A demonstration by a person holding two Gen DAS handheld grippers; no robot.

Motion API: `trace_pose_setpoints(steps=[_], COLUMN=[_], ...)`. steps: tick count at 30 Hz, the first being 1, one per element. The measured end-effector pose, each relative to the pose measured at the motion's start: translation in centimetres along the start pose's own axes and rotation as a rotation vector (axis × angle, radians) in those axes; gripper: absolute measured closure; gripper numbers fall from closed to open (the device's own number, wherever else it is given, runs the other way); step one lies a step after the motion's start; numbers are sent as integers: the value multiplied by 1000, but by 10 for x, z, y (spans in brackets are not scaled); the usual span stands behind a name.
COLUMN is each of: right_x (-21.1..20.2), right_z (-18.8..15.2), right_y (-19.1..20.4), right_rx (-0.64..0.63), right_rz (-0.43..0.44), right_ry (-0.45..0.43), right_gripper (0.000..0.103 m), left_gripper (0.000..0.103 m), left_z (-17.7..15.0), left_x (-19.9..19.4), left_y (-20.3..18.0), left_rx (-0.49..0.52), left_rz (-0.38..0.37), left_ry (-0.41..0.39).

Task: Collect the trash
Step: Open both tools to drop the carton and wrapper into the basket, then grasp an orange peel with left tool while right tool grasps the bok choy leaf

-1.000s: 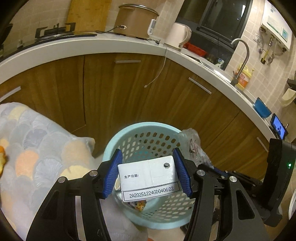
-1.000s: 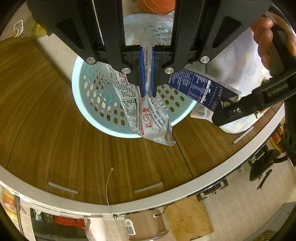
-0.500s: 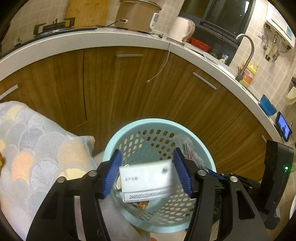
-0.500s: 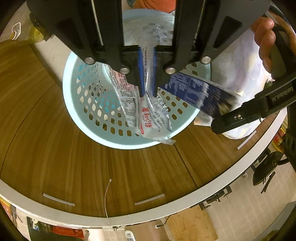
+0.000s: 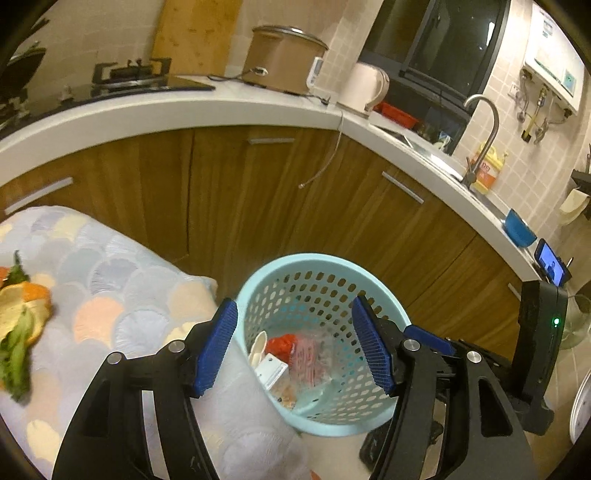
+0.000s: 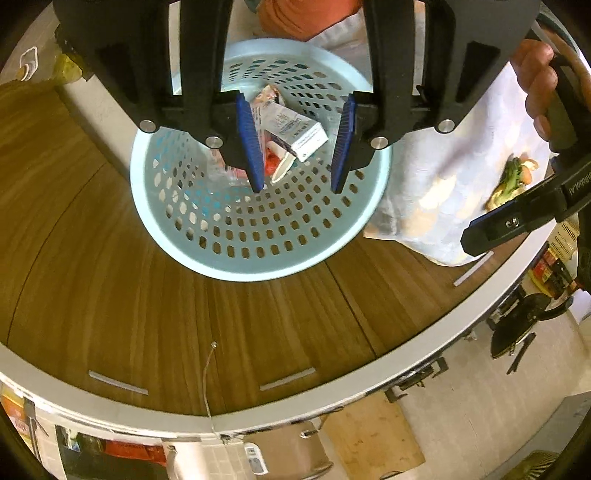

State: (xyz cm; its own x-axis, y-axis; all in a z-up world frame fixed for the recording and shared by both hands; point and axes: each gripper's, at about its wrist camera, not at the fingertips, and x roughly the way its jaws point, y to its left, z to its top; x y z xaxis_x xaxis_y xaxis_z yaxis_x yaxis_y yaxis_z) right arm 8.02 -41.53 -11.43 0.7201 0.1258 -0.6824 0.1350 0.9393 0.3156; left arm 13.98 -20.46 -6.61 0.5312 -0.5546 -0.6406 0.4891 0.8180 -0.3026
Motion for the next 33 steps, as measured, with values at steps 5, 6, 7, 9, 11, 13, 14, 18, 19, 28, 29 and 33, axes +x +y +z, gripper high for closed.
trace_pose_setpoints(steps=[5,6,7,9,11,13,14,18,19,28,29,33], right_x=[-15,-16,-18,-19,-18,-14,-11,4,8,41,47,66], right_z=[3,3,4,4,3,1,-1,-10,-12,-28,-30,-34], right_y=[41,49,58,80,104,125,137,179,188,272,280,291], right_rx=[-73,-89,-106,-145,-181,-209,-225,-283,-296,-371,-372,-340], right_rz=[44,52,61,86,113,136,148,197,209,298,309,331], right_ry=[-41,-48,-54,-61,-61,-57,-54,-26,-18,0,-3,-13], right_gripper=[69,69,69,69,69,69,69,69,69,69,69,69], left_gripper=[38,37,37,37,37,37,37,37,37,37,37,37], left_z=[-4,-4,-4,-5,-7,-11,-12,-26,-28,-60,-62,-71], left_x=[-38,-50,-59,-79,-98,-121,-129,-167,-173,-199,-194,-170], left_y=[21,29,36,51,65,85,92,136,144,227,233,254], left_rx=[-38,-55,-67,-93,-117,-147,-159,-237,-253,-433,-455,-532], left_rz=[21,32,41,67,94,140,155,249,264,341,340,339], left_ry=[-62,-84,-100,-133,-164,-196,-206,-249,-254,-233,-211,-153])
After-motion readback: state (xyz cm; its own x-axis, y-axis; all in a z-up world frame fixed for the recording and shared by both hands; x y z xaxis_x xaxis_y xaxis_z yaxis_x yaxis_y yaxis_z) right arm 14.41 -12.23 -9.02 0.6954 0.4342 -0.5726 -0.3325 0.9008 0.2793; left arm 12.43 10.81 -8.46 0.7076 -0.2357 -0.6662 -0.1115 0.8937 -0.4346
